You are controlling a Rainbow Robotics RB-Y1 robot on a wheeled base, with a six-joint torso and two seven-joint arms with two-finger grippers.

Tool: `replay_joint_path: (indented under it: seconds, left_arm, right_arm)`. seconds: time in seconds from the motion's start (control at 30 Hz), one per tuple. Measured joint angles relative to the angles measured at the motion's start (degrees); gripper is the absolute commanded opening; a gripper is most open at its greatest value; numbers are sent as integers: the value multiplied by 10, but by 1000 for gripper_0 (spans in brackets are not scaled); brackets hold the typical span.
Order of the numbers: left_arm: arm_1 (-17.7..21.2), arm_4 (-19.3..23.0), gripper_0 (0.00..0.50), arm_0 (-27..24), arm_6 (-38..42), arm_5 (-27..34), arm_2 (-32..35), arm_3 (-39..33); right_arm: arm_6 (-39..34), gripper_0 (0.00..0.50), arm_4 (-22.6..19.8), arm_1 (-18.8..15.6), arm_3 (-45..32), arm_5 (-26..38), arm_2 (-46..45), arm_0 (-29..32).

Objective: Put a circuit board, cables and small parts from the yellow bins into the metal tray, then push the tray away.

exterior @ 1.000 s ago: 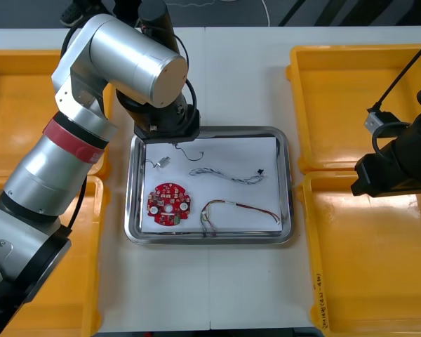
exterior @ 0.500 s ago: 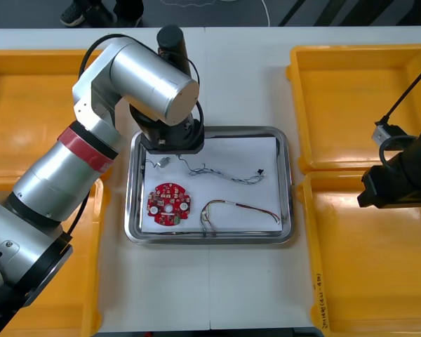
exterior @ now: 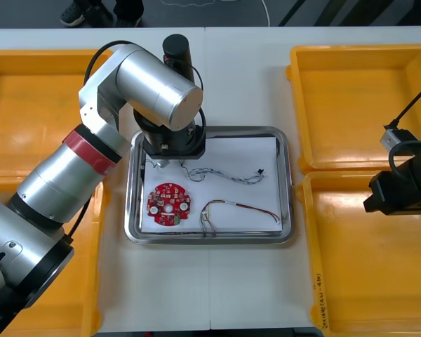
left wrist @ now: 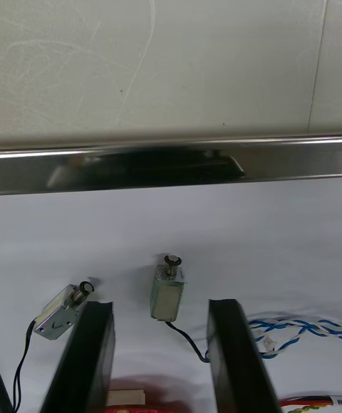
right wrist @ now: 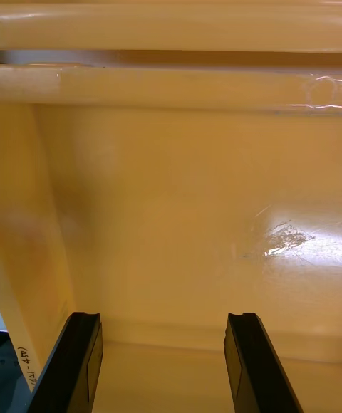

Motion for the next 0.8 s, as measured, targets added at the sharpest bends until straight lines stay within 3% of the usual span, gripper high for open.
replay_joint_path:
  seconds: [0.3, 0.8]
  left_arm:
    - [0, 1, 500, 0, 0, 33, 2, -17]
    - [14, 6, 500, 0, 0, 150, 77, -170]
  right_arm:
    - [0, 500, 5, 0, 0, 0, -1, 0]
    - [0, 500, 5, 0, 0, 0, -1, 0]
